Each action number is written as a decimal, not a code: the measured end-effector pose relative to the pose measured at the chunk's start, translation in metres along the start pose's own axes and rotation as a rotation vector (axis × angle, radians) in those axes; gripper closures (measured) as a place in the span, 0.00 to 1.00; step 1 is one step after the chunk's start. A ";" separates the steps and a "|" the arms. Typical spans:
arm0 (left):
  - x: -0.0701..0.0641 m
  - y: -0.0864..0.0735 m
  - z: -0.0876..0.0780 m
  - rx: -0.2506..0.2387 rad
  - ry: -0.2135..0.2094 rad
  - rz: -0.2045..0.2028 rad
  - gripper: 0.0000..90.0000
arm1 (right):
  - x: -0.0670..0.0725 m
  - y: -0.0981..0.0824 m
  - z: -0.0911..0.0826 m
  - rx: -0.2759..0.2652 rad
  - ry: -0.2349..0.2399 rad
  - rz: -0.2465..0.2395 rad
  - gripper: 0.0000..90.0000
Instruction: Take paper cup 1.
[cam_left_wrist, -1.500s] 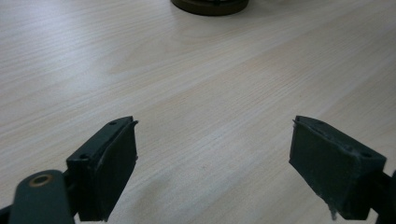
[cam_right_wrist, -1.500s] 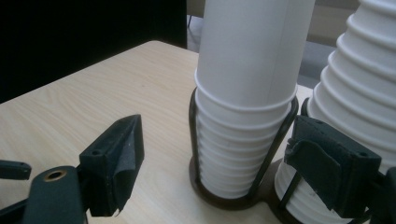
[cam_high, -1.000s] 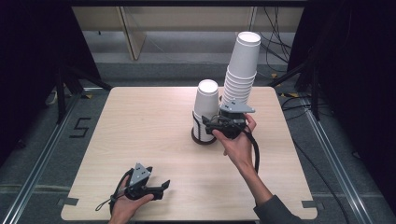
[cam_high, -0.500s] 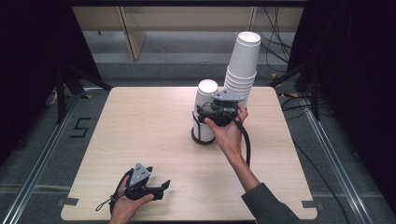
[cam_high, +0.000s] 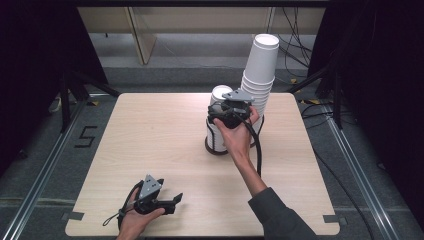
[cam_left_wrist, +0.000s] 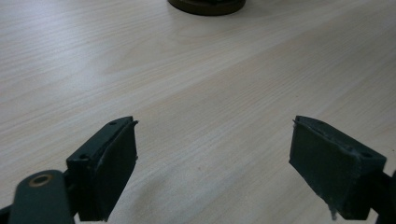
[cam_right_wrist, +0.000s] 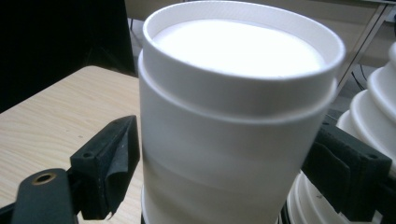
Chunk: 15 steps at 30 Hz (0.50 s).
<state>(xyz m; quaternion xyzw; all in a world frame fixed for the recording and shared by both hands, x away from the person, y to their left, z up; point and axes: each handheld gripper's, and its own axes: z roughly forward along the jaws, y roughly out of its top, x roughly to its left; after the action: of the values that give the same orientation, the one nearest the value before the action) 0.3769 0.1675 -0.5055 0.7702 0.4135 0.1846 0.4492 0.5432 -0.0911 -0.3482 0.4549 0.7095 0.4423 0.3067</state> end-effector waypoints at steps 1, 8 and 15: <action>0.000 0.000 0.001 -0.003 -0.006 -0.001 0.16 | 0.001 0.001 0.002 -0.005 -0.005 0.010 0.17; 0.000 -0.001 0.001 0.004 -0.011 0.004 0.16 | -0.002 0.002 0.006 0.004 0.013 0.074 0.18; 0.000 -0.001 0.001 0.002 -0.008 -0.003 0.16 | -0.004 0.006 0.005 0.009 0.019 0.101 0.21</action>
<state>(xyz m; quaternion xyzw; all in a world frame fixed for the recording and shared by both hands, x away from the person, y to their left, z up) 0.3772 0.1669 -0.5064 0.7708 0.4130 0.1804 0.4503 0.5512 -0.0920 -0.3451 0.4875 0.6905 0.4582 0.2751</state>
